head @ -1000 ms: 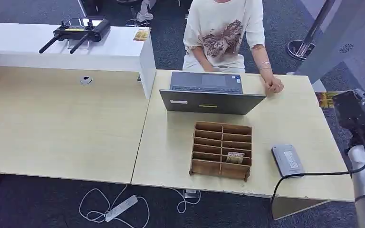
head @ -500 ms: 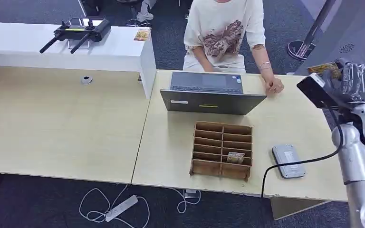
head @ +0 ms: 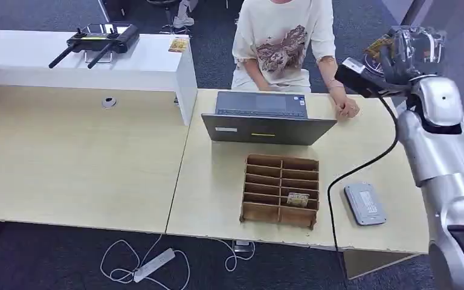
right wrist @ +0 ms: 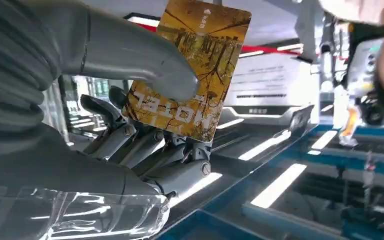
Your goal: Pass the card to the sensor for recognition and then transmit it.
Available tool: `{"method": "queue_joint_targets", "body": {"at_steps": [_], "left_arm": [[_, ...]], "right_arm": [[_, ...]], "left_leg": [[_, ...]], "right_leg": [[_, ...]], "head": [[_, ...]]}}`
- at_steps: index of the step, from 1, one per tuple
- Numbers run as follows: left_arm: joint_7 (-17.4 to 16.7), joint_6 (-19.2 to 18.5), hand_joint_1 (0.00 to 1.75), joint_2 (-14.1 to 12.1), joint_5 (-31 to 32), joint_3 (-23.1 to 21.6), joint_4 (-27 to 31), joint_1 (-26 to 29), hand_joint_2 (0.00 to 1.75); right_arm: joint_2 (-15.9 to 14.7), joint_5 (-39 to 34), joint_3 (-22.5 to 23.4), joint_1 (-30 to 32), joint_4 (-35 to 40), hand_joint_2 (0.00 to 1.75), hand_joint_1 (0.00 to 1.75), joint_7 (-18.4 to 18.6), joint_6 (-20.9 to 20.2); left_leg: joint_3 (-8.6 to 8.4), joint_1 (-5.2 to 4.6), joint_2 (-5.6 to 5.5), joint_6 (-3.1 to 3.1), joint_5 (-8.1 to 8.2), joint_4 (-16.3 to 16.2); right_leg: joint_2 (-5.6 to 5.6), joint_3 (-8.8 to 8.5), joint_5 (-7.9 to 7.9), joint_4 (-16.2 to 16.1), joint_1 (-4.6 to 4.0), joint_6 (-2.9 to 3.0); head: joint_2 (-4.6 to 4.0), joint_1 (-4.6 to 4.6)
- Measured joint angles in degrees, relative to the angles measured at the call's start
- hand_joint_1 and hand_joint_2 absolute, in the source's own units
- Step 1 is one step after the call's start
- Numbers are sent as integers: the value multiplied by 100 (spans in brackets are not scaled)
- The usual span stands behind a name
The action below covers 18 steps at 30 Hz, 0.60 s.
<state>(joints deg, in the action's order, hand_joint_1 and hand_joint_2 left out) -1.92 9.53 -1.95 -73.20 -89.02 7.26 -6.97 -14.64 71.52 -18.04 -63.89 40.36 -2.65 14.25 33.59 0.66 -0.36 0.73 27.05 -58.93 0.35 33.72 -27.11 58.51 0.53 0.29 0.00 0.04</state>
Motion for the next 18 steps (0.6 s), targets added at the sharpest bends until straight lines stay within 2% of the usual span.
{"method": "queue_joint_targets", "body": {"at_steps": [3,7,13,18], "left_arm": [[33,-35,0,-20,-46,0,0,-6,0],[68,-37,0,-20,-52,0,0,-3,0],[90,-44,0,-22,-44,0,0,-1,0],[129,-55,0,-26,-35,0,0,4,0]], "right_arm": [[294,153,-331,-462,-580,175,175,-59,-203],[610,168,-621,-882,-1103,175,175,83,-496],[800,194,-789,-1158,-1510,175,175,282,-710],[830,103,-819,-1208,-1792,175,175,435,-905]], "left_leg": [[0,0,0,0,0,0],[1,0,-4,0,0,0],[2,-2,-3,0,0,0],[2,-3,-4,0,0,-1]], "right_leg": [[0,1,0,2,-1,0],[3,2,-1,1,-1,0],[4,1,0,-5,1,0],[5,-1,2,-8,1,-3]], "head": [[0,-4],[0,-4],[0,-4],[0,-4]]}}
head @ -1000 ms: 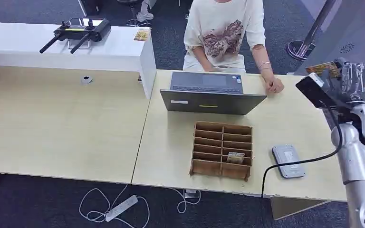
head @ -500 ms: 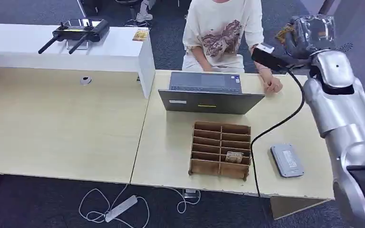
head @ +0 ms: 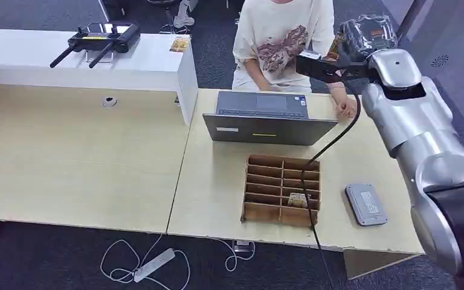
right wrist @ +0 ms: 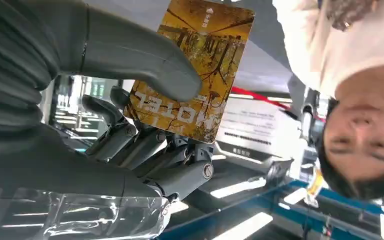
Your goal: Pass the card to the sensor for recognition and then transmit it.
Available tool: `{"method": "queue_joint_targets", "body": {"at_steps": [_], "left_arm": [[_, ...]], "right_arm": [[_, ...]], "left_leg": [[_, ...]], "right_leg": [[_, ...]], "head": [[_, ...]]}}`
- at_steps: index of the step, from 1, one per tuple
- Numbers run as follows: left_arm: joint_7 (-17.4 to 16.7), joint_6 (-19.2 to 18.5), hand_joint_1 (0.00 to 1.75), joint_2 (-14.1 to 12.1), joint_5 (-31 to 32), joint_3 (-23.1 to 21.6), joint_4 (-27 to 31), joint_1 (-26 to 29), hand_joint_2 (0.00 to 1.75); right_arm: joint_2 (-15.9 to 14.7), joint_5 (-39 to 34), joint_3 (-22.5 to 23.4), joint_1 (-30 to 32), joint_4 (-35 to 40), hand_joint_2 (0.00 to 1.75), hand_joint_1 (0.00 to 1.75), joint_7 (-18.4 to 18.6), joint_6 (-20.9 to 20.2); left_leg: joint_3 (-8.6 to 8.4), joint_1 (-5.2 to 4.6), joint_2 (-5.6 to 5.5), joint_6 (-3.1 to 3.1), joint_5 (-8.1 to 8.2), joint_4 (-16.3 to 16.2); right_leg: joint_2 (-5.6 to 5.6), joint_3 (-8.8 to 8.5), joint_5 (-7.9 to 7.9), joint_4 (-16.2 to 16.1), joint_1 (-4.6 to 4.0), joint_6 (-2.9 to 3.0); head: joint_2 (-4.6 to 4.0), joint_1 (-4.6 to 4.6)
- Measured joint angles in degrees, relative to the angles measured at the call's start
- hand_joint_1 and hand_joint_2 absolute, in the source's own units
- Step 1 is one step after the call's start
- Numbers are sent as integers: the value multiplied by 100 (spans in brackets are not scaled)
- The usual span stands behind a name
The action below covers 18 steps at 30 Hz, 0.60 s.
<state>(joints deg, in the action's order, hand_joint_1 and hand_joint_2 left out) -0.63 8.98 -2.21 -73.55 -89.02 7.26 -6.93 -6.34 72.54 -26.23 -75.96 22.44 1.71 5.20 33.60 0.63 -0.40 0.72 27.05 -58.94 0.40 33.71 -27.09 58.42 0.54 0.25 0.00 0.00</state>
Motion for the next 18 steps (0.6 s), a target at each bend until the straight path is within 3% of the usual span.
{"method": "queue_joint_targets", "body": {"at_steps": [9,18], "left_arm": [[0,-48,0,-24,7,0,0,2,0],[0,-50,0,-24,52,0,0,8,0]], "right_arm": [[-2,-151,11,3,-247,175,175,312,-290],[-17,-146,107,4,-384,175,175,293,-302]], "left_leg": [[-2,1,4,0,0,-1],[-2,1,4,0,0,-1]], "right_leg": [[-4,4,0,0,-1,0],[-5,4,0,1,-1,0]], "head": [[0,0],[0,0]]}}
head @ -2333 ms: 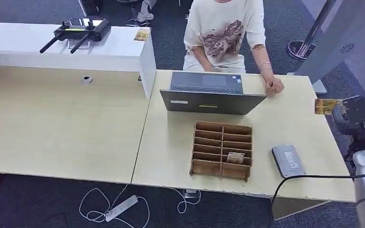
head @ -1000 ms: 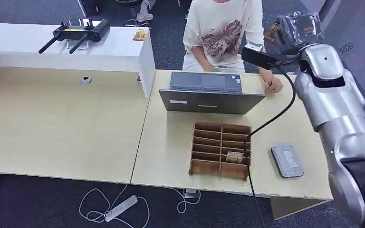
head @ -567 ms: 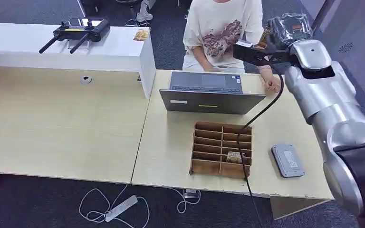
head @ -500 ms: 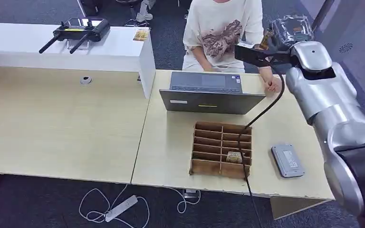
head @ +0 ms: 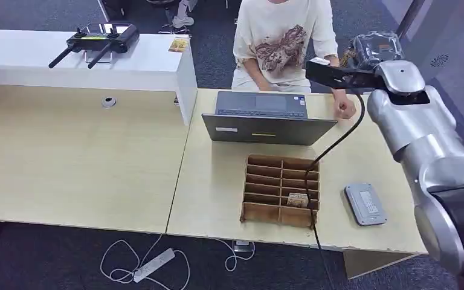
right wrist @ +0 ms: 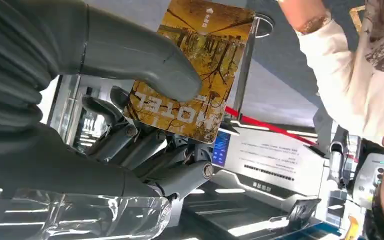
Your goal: Pass the card to the sensor for recognition and then transmit it.
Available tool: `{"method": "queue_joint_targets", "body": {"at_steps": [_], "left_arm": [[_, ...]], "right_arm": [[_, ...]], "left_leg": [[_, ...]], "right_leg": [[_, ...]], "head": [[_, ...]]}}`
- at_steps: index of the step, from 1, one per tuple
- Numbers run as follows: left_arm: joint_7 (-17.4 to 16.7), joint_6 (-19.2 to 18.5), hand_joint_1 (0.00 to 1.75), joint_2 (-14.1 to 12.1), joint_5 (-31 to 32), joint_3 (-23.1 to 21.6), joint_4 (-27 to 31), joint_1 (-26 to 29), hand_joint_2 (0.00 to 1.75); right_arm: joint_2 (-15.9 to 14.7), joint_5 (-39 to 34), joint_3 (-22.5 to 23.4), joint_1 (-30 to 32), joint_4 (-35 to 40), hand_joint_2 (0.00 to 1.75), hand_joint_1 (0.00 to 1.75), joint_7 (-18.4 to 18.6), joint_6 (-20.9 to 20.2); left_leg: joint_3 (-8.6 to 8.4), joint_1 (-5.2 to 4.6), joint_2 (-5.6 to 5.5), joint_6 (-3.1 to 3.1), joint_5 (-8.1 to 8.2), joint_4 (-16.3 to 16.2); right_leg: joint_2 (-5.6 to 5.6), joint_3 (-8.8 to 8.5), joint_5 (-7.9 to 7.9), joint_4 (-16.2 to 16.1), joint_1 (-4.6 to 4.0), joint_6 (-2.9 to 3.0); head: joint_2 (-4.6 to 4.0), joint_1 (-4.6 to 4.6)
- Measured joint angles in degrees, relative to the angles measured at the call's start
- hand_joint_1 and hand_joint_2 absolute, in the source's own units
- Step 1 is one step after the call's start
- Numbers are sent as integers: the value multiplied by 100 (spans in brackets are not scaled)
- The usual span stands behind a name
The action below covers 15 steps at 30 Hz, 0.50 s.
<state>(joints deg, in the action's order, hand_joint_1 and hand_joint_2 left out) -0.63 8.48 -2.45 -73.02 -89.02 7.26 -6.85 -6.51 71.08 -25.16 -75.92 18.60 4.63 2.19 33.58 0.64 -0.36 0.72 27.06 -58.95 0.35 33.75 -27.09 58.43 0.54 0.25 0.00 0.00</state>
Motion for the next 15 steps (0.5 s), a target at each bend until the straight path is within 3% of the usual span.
{"method": "queue_joint_targets", "body": {"at_steps": [15], "left_arm": [[0,-35,0,0,87,0,0,0,0]], "right_arm": [[-17,0,48,4,-68,175,175,-4,-7]], "left_leg": [[0,0,0,0,0,0]], "right_leg": [[0,0,0,-1,0,0]], "head": [[0,0]]}}
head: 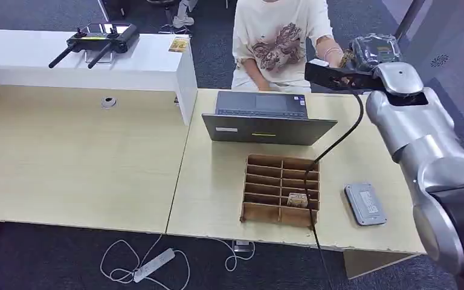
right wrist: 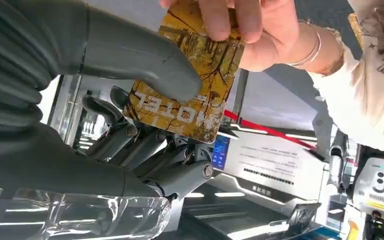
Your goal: Pass the card to the sensor for recognition and then transmit it.
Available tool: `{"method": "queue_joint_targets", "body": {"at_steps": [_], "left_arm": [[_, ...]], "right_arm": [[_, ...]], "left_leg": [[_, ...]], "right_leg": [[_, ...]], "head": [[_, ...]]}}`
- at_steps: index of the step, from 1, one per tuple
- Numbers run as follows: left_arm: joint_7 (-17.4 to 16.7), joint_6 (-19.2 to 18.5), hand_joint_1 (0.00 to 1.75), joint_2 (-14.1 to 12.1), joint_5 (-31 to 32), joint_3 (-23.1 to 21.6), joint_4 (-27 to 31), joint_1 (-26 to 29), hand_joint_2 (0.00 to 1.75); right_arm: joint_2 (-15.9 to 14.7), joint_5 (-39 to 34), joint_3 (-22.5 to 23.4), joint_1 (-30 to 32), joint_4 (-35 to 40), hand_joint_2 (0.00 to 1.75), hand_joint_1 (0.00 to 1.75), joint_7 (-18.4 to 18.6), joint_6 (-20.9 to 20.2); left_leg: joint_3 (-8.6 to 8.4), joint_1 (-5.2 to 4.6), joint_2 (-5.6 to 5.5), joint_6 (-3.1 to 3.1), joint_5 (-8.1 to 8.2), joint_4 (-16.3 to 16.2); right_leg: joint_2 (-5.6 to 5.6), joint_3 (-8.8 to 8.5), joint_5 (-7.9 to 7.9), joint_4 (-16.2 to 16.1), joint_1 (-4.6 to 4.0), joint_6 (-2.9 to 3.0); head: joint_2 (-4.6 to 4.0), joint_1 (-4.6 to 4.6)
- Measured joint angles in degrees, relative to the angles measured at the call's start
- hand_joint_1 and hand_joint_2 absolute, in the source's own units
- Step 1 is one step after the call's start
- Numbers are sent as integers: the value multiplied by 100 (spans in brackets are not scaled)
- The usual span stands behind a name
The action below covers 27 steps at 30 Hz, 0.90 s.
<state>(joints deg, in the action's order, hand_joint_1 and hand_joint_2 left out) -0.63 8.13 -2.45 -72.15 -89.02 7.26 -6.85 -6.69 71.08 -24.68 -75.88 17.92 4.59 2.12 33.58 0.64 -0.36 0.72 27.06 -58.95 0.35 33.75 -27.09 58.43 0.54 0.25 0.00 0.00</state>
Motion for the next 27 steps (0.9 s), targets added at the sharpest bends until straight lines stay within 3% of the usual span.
{"method": "queue_joint_targets", "body": {"at_steps": [2,3,4,13,17,19,23,27], "left_arm": [[0,-2,0,0,7,0,0,0,0],[0,-2,0,0,9,0,0,0,0],[0,-2,0,0,9,0,0,0,0],[0,-15,0,0,7,0,0,0,0],[0,-15,0,0,7,0,0,-1,0],[0,-9,0,0,0,0,0,-1,0],[0,33,0,2,-39,0,0,0,0],[0,77,0,2,-94,0,0,1,0]], "right_arm": [[-2,0,0,0,0,175,175,2,0],[-2,0,0,1,0,175,30,4,0],[-2,0,0,1,-2,175,0,4,0],[-4,66,13,36,-15,175,0,39,79],[-4,-250,148,53,-13,175,0,-67,279],[-4,-907,412,99,37,175,0,-377,487],[17,-2815,1489,233,301,175,0,-1668,711],[48,-4524,2528,275,602,175,0,-2451,41]], "left_leg": [[0,0,0,0,0,0],[0,0,0,0,0,0],[0,0,0,0,0,0],[0,0,1,0,0,0],[0,0,0,0,0,0],[1,0,0,0,0,0],[4,0,-8,0,0,0],[6,-1,-12,0,0,0]], "right_leg": [[0,0,0,0,0,0],[0,0,0,0,0,0],[0,0,0,0,0,0],[0,0,0,0,0,0],[0,0,0,0,0,0],[0,0,0,0,0,0],[8,-1,0,0,0,0],[9,-1,0,0,1,0]], "head": [[0,0],[0,0],[0,0],[0,0],[0,0],[0,2],[0,0],[0,0]]}}
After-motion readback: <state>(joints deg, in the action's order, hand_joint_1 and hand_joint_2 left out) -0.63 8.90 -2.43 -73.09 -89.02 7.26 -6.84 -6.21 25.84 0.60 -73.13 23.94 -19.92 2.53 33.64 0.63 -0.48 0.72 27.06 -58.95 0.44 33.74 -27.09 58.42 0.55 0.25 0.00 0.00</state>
